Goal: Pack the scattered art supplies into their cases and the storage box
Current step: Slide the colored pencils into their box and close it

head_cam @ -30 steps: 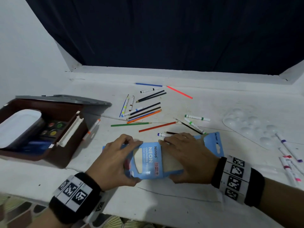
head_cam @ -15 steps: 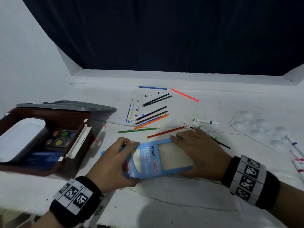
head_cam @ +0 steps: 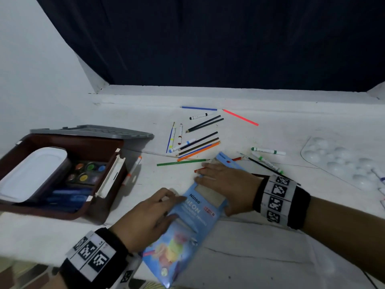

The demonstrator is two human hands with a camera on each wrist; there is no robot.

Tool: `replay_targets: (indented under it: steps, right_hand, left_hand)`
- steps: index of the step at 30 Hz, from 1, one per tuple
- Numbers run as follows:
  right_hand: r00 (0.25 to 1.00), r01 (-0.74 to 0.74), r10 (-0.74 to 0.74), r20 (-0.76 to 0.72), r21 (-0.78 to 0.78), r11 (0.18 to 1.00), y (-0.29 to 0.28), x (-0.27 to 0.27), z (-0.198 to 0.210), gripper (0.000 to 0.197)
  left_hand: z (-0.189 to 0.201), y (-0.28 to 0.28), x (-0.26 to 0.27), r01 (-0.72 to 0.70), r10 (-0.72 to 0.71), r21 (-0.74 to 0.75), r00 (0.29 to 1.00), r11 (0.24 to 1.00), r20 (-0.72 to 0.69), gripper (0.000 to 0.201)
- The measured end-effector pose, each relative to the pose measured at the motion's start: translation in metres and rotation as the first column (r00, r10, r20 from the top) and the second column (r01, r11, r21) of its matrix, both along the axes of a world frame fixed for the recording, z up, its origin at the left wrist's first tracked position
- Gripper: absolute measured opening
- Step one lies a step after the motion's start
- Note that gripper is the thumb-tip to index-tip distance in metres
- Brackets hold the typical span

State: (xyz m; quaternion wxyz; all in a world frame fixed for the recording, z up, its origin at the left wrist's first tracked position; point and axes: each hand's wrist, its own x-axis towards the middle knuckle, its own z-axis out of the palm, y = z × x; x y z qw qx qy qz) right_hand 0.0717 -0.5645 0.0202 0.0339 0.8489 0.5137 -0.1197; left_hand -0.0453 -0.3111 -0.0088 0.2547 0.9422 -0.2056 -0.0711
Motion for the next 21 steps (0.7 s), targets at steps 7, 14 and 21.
replay_targets:
  steps: [7, 14, 21]
  right_hand:
    - [0.992, -0.085, 0.079, 0.097, 0.067, 0.994, 0.035, 0.004, -0.014, 0.076]
    - [0.928, 0.292, -0.331, 0.172, 0.216, 0.932, -0.011, -0.018, -0.010, 0.047]
    - [0.942, 0.296, -0.298, 0.153, 0.035, 0.954, -0.073, -0.007, -0.039, 0.047]
  left_hand:
    - [-0.007, 0.004, 0.008, -0.019, 0.024, 0.107, 0.999, 0.994, -0.042, 0.064]
    - [-0.004, -0.009, 0.014, -0.032, 0.052, 0.221, 0.995, 0.975, -0.085, 0.060]
    - [-0.006, -0.012, 0.043, -0.091, 0.093, 0.336, 0.996, 0.938, 0.010, 0.080]
